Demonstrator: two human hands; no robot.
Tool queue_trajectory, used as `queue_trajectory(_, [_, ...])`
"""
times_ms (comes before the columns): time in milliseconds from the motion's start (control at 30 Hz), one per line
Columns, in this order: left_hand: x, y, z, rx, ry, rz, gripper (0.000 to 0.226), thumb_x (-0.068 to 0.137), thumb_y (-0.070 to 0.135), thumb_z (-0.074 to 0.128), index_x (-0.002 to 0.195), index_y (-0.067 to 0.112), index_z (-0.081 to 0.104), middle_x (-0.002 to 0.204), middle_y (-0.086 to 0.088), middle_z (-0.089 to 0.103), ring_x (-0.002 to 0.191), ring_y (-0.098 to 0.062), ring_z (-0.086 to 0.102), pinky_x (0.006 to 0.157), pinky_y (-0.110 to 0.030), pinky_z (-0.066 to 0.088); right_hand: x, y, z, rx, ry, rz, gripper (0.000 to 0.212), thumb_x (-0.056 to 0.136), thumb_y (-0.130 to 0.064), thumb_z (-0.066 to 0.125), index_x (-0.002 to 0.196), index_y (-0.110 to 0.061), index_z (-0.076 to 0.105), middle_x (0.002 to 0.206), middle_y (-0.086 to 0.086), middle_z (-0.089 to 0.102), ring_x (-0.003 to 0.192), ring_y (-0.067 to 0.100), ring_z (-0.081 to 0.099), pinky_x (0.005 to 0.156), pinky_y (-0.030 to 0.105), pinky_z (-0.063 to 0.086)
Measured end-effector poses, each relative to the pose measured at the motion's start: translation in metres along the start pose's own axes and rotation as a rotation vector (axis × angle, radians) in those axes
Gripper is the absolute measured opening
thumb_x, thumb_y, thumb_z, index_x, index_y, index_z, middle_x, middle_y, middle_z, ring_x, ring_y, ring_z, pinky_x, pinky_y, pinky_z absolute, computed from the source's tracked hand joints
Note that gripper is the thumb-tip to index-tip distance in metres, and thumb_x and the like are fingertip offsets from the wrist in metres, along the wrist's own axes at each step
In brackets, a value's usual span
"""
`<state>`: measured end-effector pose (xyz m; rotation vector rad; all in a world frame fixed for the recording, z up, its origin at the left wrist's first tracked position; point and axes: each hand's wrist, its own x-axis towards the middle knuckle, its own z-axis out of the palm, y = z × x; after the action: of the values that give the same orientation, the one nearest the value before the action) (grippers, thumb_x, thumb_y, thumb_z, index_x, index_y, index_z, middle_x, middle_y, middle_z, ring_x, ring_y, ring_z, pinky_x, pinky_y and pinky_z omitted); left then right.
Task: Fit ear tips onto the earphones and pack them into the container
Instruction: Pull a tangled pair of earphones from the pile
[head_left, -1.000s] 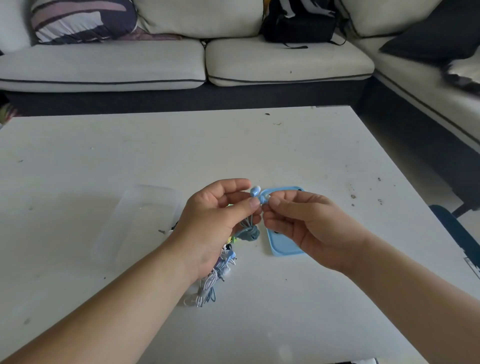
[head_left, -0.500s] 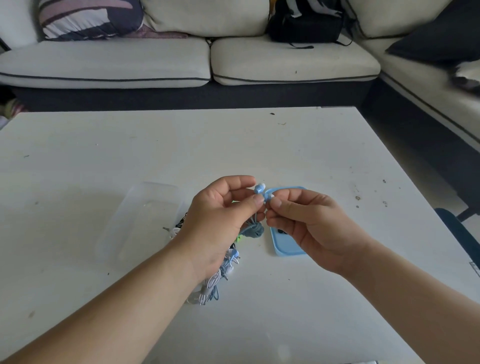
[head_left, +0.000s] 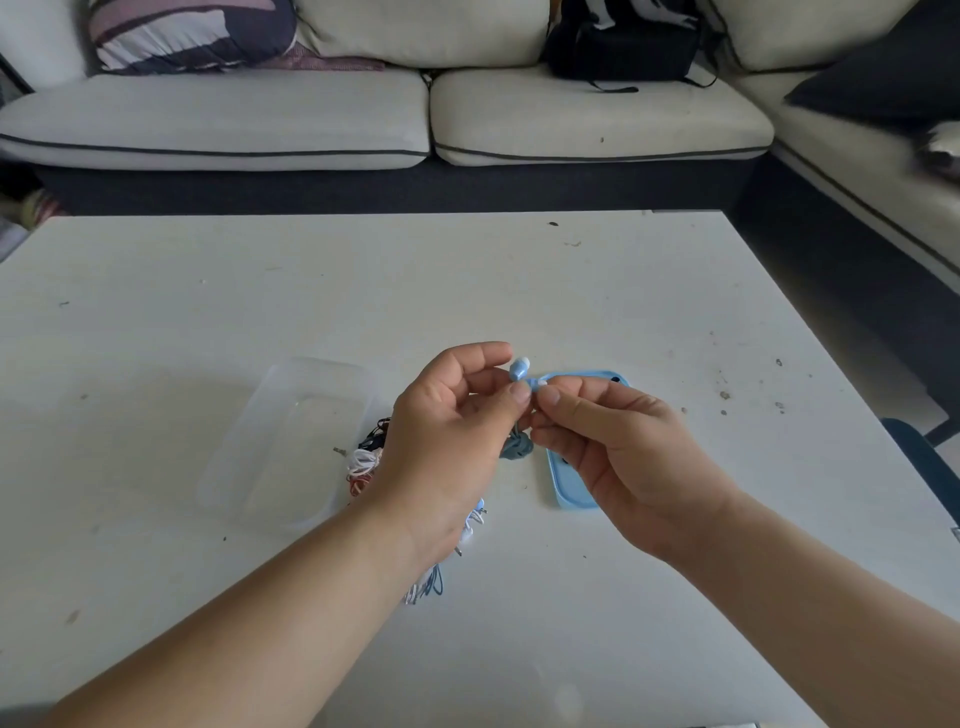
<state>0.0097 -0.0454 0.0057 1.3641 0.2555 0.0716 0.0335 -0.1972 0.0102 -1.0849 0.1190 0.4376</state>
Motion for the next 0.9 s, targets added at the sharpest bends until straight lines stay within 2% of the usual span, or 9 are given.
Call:
queue_trajectory(100, [0.001, 0.001, -0.001, -0.008, 0.011, 0.002, 0.026, 0.095, 0.003, 0.070, 0.112, 0.022, 0.071, 0.096, 0.000, 0.077, 0.089, -0.016, 0.076, 0.086, -0.038, 0.062, -0.002, 0.001, 0.001, 0.009, 0.031, -0.012, 0.035, 0.078, -0.006, 0.072, 0.106, 0.014, 0.070, 0.099, 0.026, 0.072, 0.090, 0.027, 0.072, 0.080, 0.027, 0.061])
queue_trajectory(200, [0.004, 0.002, -0.003, -0.008, 0.016, -0.020, 0.024, 0.094, 0.002, 0.071, 0.110, 0.021, 0.072, 0.098, -0.004, 0.077, 0.090, -0.021, 0.075, 0.087, -0.043, 0.062, -0.003, 0.000, 0.001, -0.032, 0.069, -0.021, 0.024, 0.087, -0.002, 0.069, 0.105, 0.012, 0.072, 0.101, 0.029, 0.074, 0.089, 0.029, 0.073, 0.083, 0.031, 0.062])
queue_trajectory(267, [0.006, 0.004, -0.003, -0.014, 0.008, -0.044, 0.024, 0.093, 0.001, 0.071, 0.109, 0.018, 0.072, 0.093, -0.006, 0.077, 0.084, -0.023, 0.074, 0.081, -0.041, 0.062, -0.002, -0.003, -0.001, -0.065, 0.092, -0.018, 0.018, 0.090, -0.003, 0.069, 0.101, 0.011, 0.073, 0.101, 0.031, 0.073, 0.086, 0.030, 0.072, 0.081, 0.032, 0.062])
queue_trajectory(367, [0.007, 0.008, -0.005, -0.033, -0.026, -0.071, 0.022, 0.092, 0.002, 0.073, 0.110, 0.015, 0.072, 0.094, -0.008, 0.078, 0.081, -0.022, 0.074, 0.076, -0.035, 0.061, 0.001, -0.008, -0.004, -0.052, 0.110, -0.005, 0.011, 0.092, -0.003, 0.068, 0.095, 0.006, 0.072, 0.093, 0.023, 0.073, 0.082, 0.028, 0.070, 0.075, 0.031, 0.062])
queue_trajectory(467, [0.005, 0.011, -0.005, -0.037, -0.070, -0.093, 0.023, 0.092, 0.004, 0.072, 0.113, 0.013, 0.072, 0.095, -0.007, 0.079, 0.080, -0.019, 0.074, 0.075, -0.036, 0.060, 0.002, -0.008, -0.007, -0.055, 0.065, 0.019, 0.022, 0.089, -0.005, 0.069, 0.107, 0.007, 0.070, 0.096, 0.021, 0.072, 0.086, 0.030, 0.069, 0.074, 0.031, 0.061])
queue_trajectory(533, [0.005, 0.012, -0.006, -0.022, -0.095, -0.106, 0.023, 0.094, 0.005, 0.071, 0.116, 0.014, 0.073, 0.096, -0.003, 0.080, 0.080, -0.014, 0.074, 0.070, -0.029, 0.057, 0.002, -0.006, -0.008, -0.079, 0.018, 0.027, 0.029, 0.088, -0.010, 0.068, 0.111, 0.009, 0.070, 0.097, 0.021, 0.072, 0.087, 0.029, 0.071, 0.071, 0.029, 0.060])
queue_trajectory(633, [0.004, 0.013, -0.007, 0.019, -0.118, -0.117, 0.021, 0.098, 0.007, 0.067, 0.116, 0.017, 0.072, 0.094, 0.002, 0.079, 0.079, -0.011, 0.074, 0.062, -0.024, 0.055, 0.002, -0.003, -0.006, -0.101, -0.021, 0.030, 0.022, 0.094, -0.012, 0.064, 0.107, 0.004, 0.072, 0.098, 0.019, 0.073, 0.088, 0.024, 0.073, 0.069, 0.028, 0.060])
queue_trajectory(733, [0.002, 0.014, -0.008, 0.065, -0.108, -0.102, 0.018, 0.099, 0.007, 0.066, 0.114, 0.015, 0.070, 0.089, -0.003, 0.078, 0.078, -0.013, 0.076, 0.056, -0.024, 0.055, 0.005, -0.001, -0.002, -0.165, -0.008, 0.023, 0.021, 0.096, -0.016, 0.064, 0.106, 0.001, 0.072, 0.094, 0.015, 0.075, 0.087, 0.023, 0.073, 0.067, 0.028, 0.057])
queue_trajectory(900, [0.003, 0.022, -0.033, 0.201, -0.031, -0.079, 0.007, 0.095, 0.019, 0.074, 0.102, 0.020, 0.074, 0.080, 0.000, 0.075, 0.066, -0.015, 0.069, 0.066, -0.033, 0.060, 0.015, 0.011, 0.019, -0.305, 0.049, 0.037, 0.028, 0.096, -0.021, 0.070, 0.105, 0.005, 0.070, 0.090, 0.014, 0.072, 0.077, 0.022, 0.067, 0.067, 0.034, 0.055])
